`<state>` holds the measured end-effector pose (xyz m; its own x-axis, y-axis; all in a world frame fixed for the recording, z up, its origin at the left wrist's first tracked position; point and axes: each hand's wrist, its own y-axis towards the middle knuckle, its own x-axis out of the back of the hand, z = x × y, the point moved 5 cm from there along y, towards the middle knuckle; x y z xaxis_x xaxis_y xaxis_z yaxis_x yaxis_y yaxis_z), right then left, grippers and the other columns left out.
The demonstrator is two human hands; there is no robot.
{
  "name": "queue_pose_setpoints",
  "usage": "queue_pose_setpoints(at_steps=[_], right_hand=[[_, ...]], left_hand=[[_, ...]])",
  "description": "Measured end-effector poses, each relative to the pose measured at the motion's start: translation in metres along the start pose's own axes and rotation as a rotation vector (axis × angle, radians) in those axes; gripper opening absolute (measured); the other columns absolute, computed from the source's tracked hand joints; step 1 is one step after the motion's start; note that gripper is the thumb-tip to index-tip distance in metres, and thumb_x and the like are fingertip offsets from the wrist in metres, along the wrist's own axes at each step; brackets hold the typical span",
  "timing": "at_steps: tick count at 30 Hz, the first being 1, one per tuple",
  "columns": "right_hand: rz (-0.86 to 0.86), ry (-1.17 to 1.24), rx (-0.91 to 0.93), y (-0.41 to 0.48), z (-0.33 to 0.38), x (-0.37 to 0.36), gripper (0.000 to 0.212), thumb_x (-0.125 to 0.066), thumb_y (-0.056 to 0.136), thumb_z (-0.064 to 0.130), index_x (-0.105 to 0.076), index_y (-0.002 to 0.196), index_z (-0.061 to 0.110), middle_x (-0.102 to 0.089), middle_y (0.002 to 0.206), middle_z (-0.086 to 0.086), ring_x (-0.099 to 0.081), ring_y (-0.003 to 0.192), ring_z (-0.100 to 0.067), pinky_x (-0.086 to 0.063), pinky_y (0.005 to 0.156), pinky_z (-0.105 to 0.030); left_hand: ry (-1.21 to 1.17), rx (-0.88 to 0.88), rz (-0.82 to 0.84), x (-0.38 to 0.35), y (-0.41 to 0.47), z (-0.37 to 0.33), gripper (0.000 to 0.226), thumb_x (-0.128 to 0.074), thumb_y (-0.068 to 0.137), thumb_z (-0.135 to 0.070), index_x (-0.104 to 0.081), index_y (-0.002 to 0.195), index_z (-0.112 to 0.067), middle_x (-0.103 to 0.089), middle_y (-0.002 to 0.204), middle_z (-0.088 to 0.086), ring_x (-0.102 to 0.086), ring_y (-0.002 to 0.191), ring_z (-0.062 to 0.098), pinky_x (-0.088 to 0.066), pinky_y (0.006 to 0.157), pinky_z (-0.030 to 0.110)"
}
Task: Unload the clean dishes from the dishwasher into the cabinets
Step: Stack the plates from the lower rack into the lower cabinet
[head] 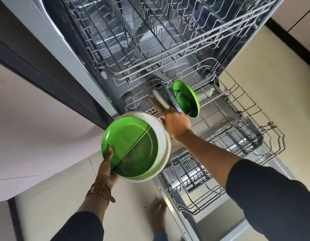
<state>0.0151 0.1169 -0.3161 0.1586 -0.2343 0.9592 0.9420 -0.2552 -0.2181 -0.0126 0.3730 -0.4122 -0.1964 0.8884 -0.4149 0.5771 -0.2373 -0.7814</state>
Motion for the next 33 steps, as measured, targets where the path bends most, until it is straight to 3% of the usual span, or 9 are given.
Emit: queue_pose_setpoints(at_steps=[5,11,15,17,21,23,27,31,33], right_hand=[[0.030,-0.179,0.112,0.006,0.008,0.000,0.028,-0.048,0.094,0.015,-0.054,0.119,0.004,-0.057,0.110,-0.010,-0.067,0.085,-0.029,-0.053,0.067,-0.037],[0.017,-0.138,0.174,0.006,0.006,0.021,0.021,-0.047,0.093,0.011,-0.061,0.106,0.005,-0.062,0.104,-0.011,-0.059,0.074,-0.028,-0.052,0.070,-0.036],[-0.261,0.049,0.170,-0.002,-0.005,0.051,0.021,-0.050,0.089,0.017,-0.066,0.094,0.004,-0.063,0.093,-0.011,-0.063,0.076,-0.029,-0.046,0.052,-0.029],[-0.421,0.105,0.106,-0.006,-0.018,0.073,0.029,-0.041,0.088,0.022,-0.065,0.091,0.005,-0.061,0.088,-0.011,-0.061,0.070,-0.027,-0.051,0.049,-0.033],[-0.560,0.184,-0.054,-0.018,-0.047,0.114,0.025,-0.038,0.095,0.007,-0.059,0.108,0.003,-0.059,0.082,-0.007,-0.052,0.056,-0.022,-0.042,0.044,-0.027],[-0.550,0.296,-0.158,-0.025,-0.063,0.124,0.029,-0.035,0.097,0.005,-0.057,0.116,0.005,-0.058,0.079,-0.002,-0.055,0.058,-0.021,-0.043,0.050,-0.026],[-0.438,0.668,-0.404,-0.038,-0.089,0.108,0.028,-0.037,0.098,0.011,-0.061,0.113,0.005,-0.060,0.097,-0.003,-0.058,0.083,-0.019,-0.050,0.075,-0.028],[-0.167,0.765,-0.503,-0.044,-0.080,0.054,0.030,-0.039,0.099,0.017,-0.062,0.116,0.007,-0.064,0.106,-0.008,-0.060,0.089,-0.020,-0.047,0.081,-0.027],[-0.103,0.762,-0.517,-0.048,-0.072,0.032,0.029,-0.040,0.098,0.016,-0.062,0.116,0.008,-0.066,0.109,-0.015,-0.063,0.089,-0.025,-0.049,0.081,-0.030]], left_hand=[[0.112,-0.009,-0.093,0.015,-0.010,-0.005,0.107,-0.087,0.039,-0.056,-0.051,0.132,-0.016,-0.062,0.125,0.013,-0.059,0.112,0.032,-0.055,0.082,0.051],[0.126,-0.017,-0.108,0.023,-0.011,-0.004,0.115,-0.089,0.026,-0.057,-0.055,0.126,-0.014,-0.061,0.125,0.014,-0.060,0.110,0.032,-0.056,0.080,0.047],[0.132,-0.006,-0.167,0.025,-0.017,-0.001,0.125,-0.089,0.021,-0.057,-0.052,0.131,-0.012,-0.060,0.127,0.016,-0.056,0.116,0.035,-0.054,0.082,0.048],[0.112,0.005,-0.176,0.024,-0.020,0.002,0.111,-0.088,0.031,-0.056,-0.055,0.126,-0.011,-0.059,0.127,0.017,-0.055,0.118,0.037,-0.051,0.087,0.049],[0.075,0.008,-0.192,0.025,-0.017,0.008,0.034,-0.057,0.087,-0.041,-0.059,0.109,-0.014,-0.054,0.133,0.019,-0.051,0.122,0.037,-0.047,0.091,0.047],[0.075,-0.007,-0.215,0.025,-0.015,0.010,0.037,-0.053,0.090,-0.040,-0.058,0.114,-0.012,-0.055,0.132,0.018,-0.051,0.122,0.038,-0.048,0.089,0.047],[0.073,-0.033,-0.262,0.017,-0.018,0.009,0.071,-0.063,0.076,-0.046,-0.049,0.132,-0.006,-0.055,0.133,0.019,-0.052,0.120,0.038,-0.049,0.088,0.049],[0.094,-0.004,-0.182,-0.004,-0.019,0.012,0.057,-0.065,0.077,-0.047,-0.057,0.120,-0.011,-0.054,0.134,0.020,-0.051,0.121,0.038,-0.046,0.093,0.051],[0.148,-0.006,-0.106,-0.015,-0.019,0.012,0.079,-0.080,0.054,-0.056,-0.059,0.117,-0.015,-0.055,0.132,0.020,-0.051,0.121,0.039,-0.040,0.100,0.057]])
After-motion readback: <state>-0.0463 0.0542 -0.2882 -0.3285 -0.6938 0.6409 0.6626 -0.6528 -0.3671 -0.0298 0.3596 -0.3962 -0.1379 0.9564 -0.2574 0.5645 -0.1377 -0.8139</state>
